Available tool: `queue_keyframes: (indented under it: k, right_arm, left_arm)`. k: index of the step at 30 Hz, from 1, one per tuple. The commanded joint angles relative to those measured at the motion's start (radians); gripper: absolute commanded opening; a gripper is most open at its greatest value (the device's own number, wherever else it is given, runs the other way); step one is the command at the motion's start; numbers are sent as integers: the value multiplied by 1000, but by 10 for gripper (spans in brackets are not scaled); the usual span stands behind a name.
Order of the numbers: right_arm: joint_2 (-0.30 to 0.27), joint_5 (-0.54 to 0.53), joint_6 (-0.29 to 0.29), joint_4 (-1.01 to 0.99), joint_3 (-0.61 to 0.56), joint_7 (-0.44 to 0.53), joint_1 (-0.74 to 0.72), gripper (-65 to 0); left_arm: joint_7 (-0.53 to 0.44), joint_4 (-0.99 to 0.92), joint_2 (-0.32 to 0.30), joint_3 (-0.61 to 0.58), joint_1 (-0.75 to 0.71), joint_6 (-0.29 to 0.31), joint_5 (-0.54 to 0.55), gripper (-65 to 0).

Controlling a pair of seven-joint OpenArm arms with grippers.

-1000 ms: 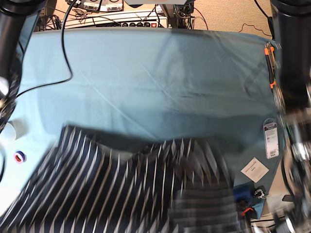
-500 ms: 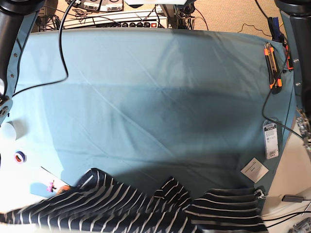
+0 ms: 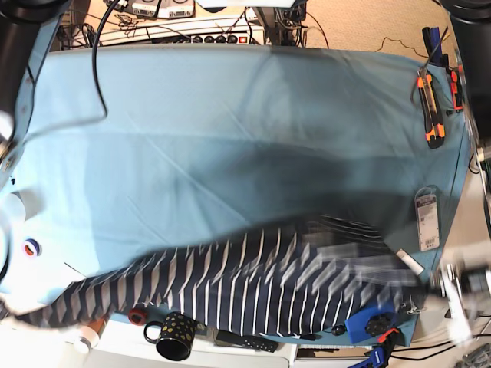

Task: Layout the t-shirt on the table in an organized manner, then fold the t-shirt properly
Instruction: 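Lift the shirt with both grippers and swing it across the table, then lay the shirt down and regrasp its corner with the left gripper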

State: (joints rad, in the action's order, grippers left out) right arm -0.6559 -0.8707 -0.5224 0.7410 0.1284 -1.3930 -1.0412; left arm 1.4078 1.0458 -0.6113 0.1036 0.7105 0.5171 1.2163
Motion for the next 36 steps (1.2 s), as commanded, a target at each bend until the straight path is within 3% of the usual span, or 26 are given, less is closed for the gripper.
queue_keyframes:
  k: [1, 8, 14, 23, 27, 29, 32, 36]
  right_arm:
    - [-21, -56, -21, 19, 4, 13, -10, -650]
    - [-43, -171, -68, 45, 29, -3, 226, -650]
    - [-42, -293, -95, 143, 198, -3, 443, -650]
    - [-40, -361, -105, 491, 552, -3, 734, -650]
    - [-40, -399, -140, 684, 664, -3, 822, -650]
    - [-40, -391, -154, 752, 695, -3, 844, -650]
    - [-36, -268, -158, 765, 692, -3, 847, -650]
    - [-8, -142, -145, 718, 632, -3, 847, -650]
  left_arm:
    - [-12, 16, -15, 6, 7, 4, 41, -650]
    - [-12, 53, -15, 6, -211, 8, 79, -650]
    - [-12, 180, -11, 60, -414, 27, 78, -650]
    - [-12, 492, 8, 415, -753, 30, 80, -650]
    - [-12, 690, 26, 573, -881, 63, 166, -650]
    - [-12, 796, 35, 631, -911, 86, 194, -650]
    - [-48, 903, 35, 652, -912, 113, 175, -650]
    - [-185, 901, 65, 609, -881, 108, 22, -650]
